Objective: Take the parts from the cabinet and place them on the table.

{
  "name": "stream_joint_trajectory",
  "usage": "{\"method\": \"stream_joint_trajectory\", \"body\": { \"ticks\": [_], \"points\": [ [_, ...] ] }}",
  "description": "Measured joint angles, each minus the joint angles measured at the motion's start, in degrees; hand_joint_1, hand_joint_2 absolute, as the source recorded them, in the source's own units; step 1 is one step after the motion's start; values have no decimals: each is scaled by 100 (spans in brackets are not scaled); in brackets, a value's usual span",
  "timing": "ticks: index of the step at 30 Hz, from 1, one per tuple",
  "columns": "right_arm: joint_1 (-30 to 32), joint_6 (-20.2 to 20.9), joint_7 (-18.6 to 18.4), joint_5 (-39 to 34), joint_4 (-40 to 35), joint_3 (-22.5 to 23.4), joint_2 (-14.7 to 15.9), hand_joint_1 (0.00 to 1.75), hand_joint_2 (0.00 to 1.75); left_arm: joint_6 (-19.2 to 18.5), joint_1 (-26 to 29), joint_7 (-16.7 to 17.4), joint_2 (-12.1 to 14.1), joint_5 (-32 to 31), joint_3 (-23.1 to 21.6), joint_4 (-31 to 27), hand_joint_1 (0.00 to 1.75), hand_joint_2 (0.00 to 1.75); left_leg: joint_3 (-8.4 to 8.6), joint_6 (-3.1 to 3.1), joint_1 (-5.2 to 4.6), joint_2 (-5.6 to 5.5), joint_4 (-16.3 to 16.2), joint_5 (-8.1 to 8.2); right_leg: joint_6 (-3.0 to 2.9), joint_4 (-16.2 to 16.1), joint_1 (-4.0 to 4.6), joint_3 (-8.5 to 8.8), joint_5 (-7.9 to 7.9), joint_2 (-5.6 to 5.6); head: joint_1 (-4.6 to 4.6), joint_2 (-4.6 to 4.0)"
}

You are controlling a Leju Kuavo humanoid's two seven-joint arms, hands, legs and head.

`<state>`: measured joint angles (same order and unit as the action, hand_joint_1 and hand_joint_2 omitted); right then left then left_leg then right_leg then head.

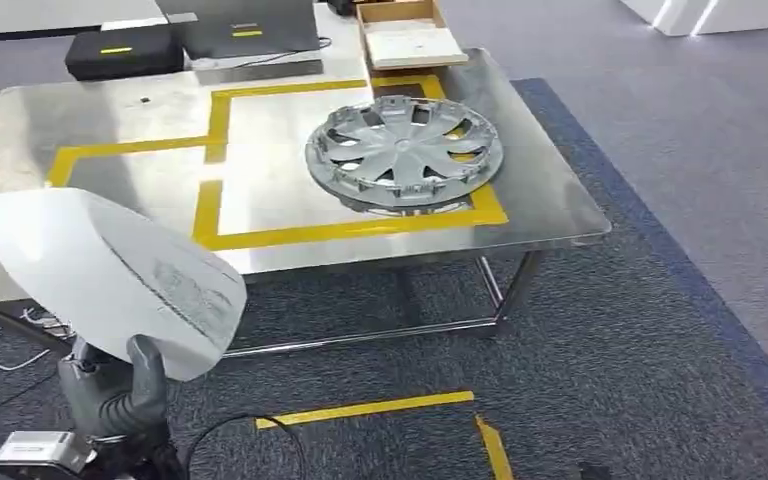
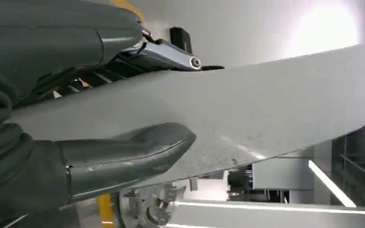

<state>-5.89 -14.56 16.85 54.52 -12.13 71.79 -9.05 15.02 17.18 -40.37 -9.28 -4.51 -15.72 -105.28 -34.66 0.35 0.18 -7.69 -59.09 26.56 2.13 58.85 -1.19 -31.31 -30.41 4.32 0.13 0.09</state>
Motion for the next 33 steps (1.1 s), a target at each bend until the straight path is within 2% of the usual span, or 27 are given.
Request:
{"method": "stream_joint_trajectory", "body": {
  "ticks": [1, 2, 3, 4, 6, 7, 8, 9, 10, 11, 12, 15, 16, 17, 18, 19, 21, 22, 23, 24, 26, 27, 28, 29, 31, 32, 33],
  "points": [
    [-1, -94, -70, -45, 0, 74, -40, 0, 0, -84, 33, 0, -11, 58, 13, 0, 175, 175, -9, -18, -10, -70, -10, 11, -43, -34, -42, 24, 21, -85, 2, 0],
    [-5, -137, -94, -49, -2, 143, -83, 0, 0, -180, 81, 0, -33, 99, 53, 4, 175, 175, -35, -50, -34, 226, -106, 98, -79, -40, -40, 41, 23, -169, -10, 0],
    [-2, -146, -151, -49, -2, 196, -140, 0, 0, -237, 88, 0, -49, 128, 92, 6, 175, 175, -157, -85, -35, 477, -387, 278, -143, -40, -31, 47, 9, -251, -88, 0],
    [22, -146, -252, -6, -2, 224, -173, 0, 0, -320, 111, 2, -68, 143, 153, 17, 175, 175, -358, -114, -22, 608, -818, 495, -170, -39, -10, 52, -1, -348, -83, 0],
    [72, -177, -507, 187, -2, 231, -262, 0, 0, -473, 212, 2, -108, 79, 282, 22, 175, 175, -732, -140, -3, 688, -1637, 819, -197, -39, 8, 55, -23, -528, -90, 0],
    [93, -134, -701, 265, -2, 229, -291, 0, 0, -558, 253, 2, -121, 47, 367, 33, 175, 175, -784, -137, 0, 691, -1756, 806, -202, -39, 15, 61, -32, -619, -92, 0],
    [107, -45, -833, 301, 0, 229, -319, 0, 0, -595, 264, 2, -125, 18, 405, 44, 175, 175, -717, -127, 0, 695, -1629, 681, -199, -38, 24, 67, -42, -702, -92, 0],
    [110, 54, -935, 339, 0, 229, -334, 0, 0, -604, 258, 2, -136, -38, 413, 59, 175, 175, -536, -98, -3, 721, -1262, 453, -199, -38, 34, 78, -51, -783, -94, 0],
    [103, 157, -998, 379, 0, 229, -352, 0, 0, -567, 245, 2, -143, -106, 396, 74, 175, 175, -259, -53, -14, 784, -730, 193, -192, -39, 48, 99, -66, -854, -87, 0],
    [92, 228, -1023, 412, 0, 226, -354, 0, 0, -485, 215, 2, -143, -183, 354, 103, 175, 175, 31, 18, -55, 985, -187, 11, -179, -40, 59, 128, -83, -918, -92, 0],
    [91, 274, -1029, 438, 2, 226, -361, 0, 0, -398, 167, 2, -136, -270, 295, 155, 175, 175, 115, 68, -131, 1260, -56, 150, -149, -42, 84, 133, -102, -978, -79, 0],
    [86, 429, -898, 701, 2, 139, -363, 0, 0, 9, 98, 2, -69, -465, 91, 240, 175, 175, 77, 83, -156, 1087, -23, 137, -83, -60, 91, 167, -128, -1159, -76, 0],
    [70, 485, -797, 849, 2, 45, -363, 0, 0, 192, 106, 2, -35, -517, 22, 247, 175, 175, 90, 112, -144, 1009, 37, 116, -46, -85, 105, 219, -136, -1226, -81, 0],
    [45, 501, -694, 935, 0, -47, -341, 0, 0, 306, 120, 0, -24, -539, -9, 249, 175, 175, 150, 134, -78, 968, 110, 66, -7, -39, 80, 174, -207, -1000, -68, 0],
    [27, 503, -622, 950, 2, -100, -337, 0, 0, 347, 111, 0, -9, -537, -18, 249, 175, 175, 155, 150, -68, 923, 123, 56, 10, 125, 70, 96, -325, -705, -50, 0],
    [13, 503, -529, 943, 0, -141, -337, 0, 0, 362, 111, 0, -1, -465, -17, 249, 175, 175, 140, 170, -59, 871, 122, 48, 19, 535, 66, -102, -540, -522, -33, 0],
    [18, 481, -328, 852, 0, -156, -328, 0, 0, 251, 143, 0, 6, -257, 44, 249, 175, 175, 138, 191, -60, 791, 120, 54, 40, 1396, 60, -543, -867, -445, -39, 0],
    [16, 446, -191, 788, 2, -158, -328, 0, 0, 173, 163, 0, 6, -209, 115, 249, 175, 175, 143, 190, -60, 730, 117, 55, 57, 1652, 59, -707, -884, -444, -30, 0],
    [6, 439, -42, 727, 4, -158, -345, 0, 0, 96, 173, 0, 6, -218, 207, 245, 175, 175, 151, 189, -56, 678, 116, 69, 67, 1607, 51, -737, -743, -444, -42, 0],
    [-13, 439, 71, 698, 11, -158, -376, 0, 0, 50, 171, 0, 6, -238, 280, 236, 175, 175, 160, 175, -48, 635, 105, 86, 74, 1322, 39, -656, -481, -444, -33, 0],
    [-92, 461, 197, 713, 15, -173, -389, 0, 0, -44, 165, 0, 6, -277, 400, 210, 175, 175, 188, 110, -23, 586, 58, 144, 101, 381, 3, -268, 87, -433, -35, 0],
    [-125, 496, 199, 759, 26, -206, -425, 0, 0, -113, 156, 0, 4, -298, 437, 184, 175, 175, 183, 67, -36, 578, 31, 178, 117, 189, 0, -170, 3, -359, -33, 0],
    [-167, 507, 160, 781, 28, -230, -448, 0, 0, -149, 135, 2, 2, -331, 457, 149, 175, 175, 145, 33, -65, 560, -54, 216, 50, 15, 0, -61, -40, -336, -32, 0],
    [-167, 525, 68, 790, 35, -244, -481, 0, 0, -180, 123, 0, -9, -340, 463, 133, 175, 175, 145, 20, -61, 558, -27, 201, 0, 41, 9, -77, -35, -344, -48, 0],
    [-120, 573, -79, 790, 46, -246, -531, 0, 0, -184, 121, 0, -18, -342, 481, 133, 175, 175, 162, 4, -51, 533, -19, 210, -60, 54, 26, -53, -58, -366, -37, 0],
    [-94, 573, -201, 790, 55, -246, -573, 0, 0, -184, 126, 0, -20, -340, 501, 129, 175, 175, 177, -20, -37, 540, -41, 269, -93, 31, -14, 1, -75, -385, -35, 0],
    [-54, 571, -306, 792, 57, -246, -579, 0, 0, -184, 125, 0, -25, -340, 518, 129, 175, 175, 134, -62, -46, 626, -188, 311, -133, 25, -9, 57, -101, -395, -66, 0]
  ]
}}
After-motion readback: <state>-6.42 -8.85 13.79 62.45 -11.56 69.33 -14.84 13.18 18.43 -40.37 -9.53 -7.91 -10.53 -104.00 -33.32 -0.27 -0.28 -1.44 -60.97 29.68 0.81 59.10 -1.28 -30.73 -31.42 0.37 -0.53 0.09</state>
